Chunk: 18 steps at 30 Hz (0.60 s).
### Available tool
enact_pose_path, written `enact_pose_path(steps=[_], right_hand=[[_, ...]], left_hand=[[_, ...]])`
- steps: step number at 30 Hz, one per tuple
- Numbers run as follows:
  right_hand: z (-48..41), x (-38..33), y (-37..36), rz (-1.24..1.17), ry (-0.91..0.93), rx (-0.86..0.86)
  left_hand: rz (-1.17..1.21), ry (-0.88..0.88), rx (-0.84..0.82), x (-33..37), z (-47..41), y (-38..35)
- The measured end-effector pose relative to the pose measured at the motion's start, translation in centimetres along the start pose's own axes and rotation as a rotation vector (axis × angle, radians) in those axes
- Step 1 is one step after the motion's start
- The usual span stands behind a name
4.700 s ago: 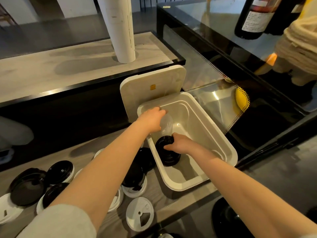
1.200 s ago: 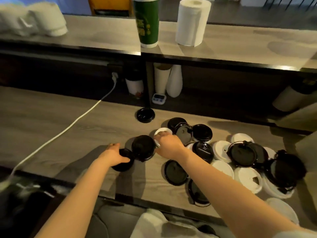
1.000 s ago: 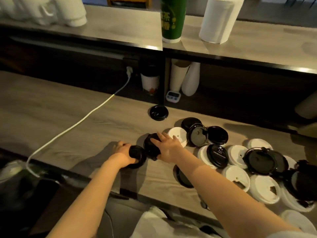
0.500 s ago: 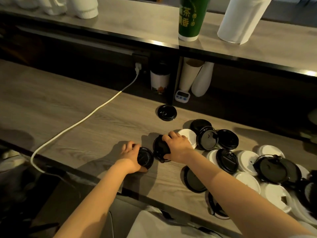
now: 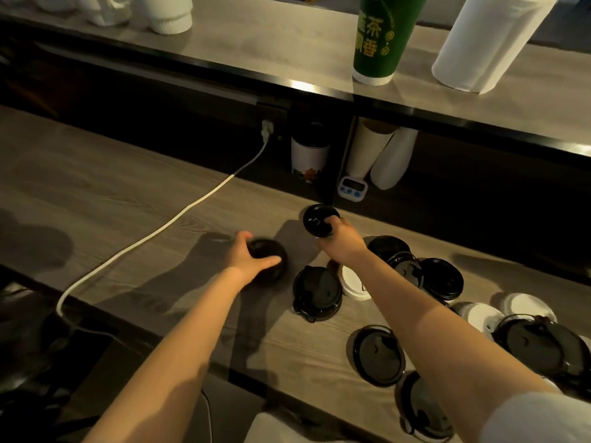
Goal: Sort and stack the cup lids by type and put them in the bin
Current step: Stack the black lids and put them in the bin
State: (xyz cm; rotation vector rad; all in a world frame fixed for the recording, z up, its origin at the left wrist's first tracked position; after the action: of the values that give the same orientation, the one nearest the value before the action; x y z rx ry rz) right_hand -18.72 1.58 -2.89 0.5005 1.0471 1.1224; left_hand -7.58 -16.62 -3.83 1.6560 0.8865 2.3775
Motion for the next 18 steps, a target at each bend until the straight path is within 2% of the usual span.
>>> enact_pose_path(steps=[3, 9, 12, 16, 18], right_hand=[[-2.1, -0.7, -0.2, 0.101, -0.006, -0.003], [-4.8, -1.8, -1.0, 0.371, -0.022, -0.104], [-5.5, -1.9, -1.3, 0.371, -0.032, -0.101], [-5.2, -2.0, -1.1, 0.358, 0.047, 0.017], [-4.9, -1.8, -1.0, 0.275, 0.089, 0.059]], left_hand=[[0.13, 0.045, 0.087, -0.7, -1.2, -0.2], [0.356, 0.151, 0.143, -1.4, -3.2, -0.4], [0.394, 0.168, 0.127, -1.2, -4.0, -0.6], [0.409, 0.193, 0.129, 0.0, -4.6, -0.9], [0.434, 0.213, 0.134, 0.5, -4.6, -1.2]])
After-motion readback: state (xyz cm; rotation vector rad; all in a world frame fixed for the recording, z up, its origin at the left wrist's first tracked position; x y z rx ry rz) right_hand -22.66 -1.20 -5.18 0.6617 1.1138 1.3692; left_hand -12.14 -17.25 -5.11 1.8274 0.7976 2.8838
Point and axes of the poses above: each hand's wrist, its own z-axis away from the middle knuckle, its own y-axis out of the back of the hand, x = y × z, the point moved 3 cm from there along -z, towards the middle knuckle, and after that the axes turned 14 degrees about -y, right-handed, at the moved point
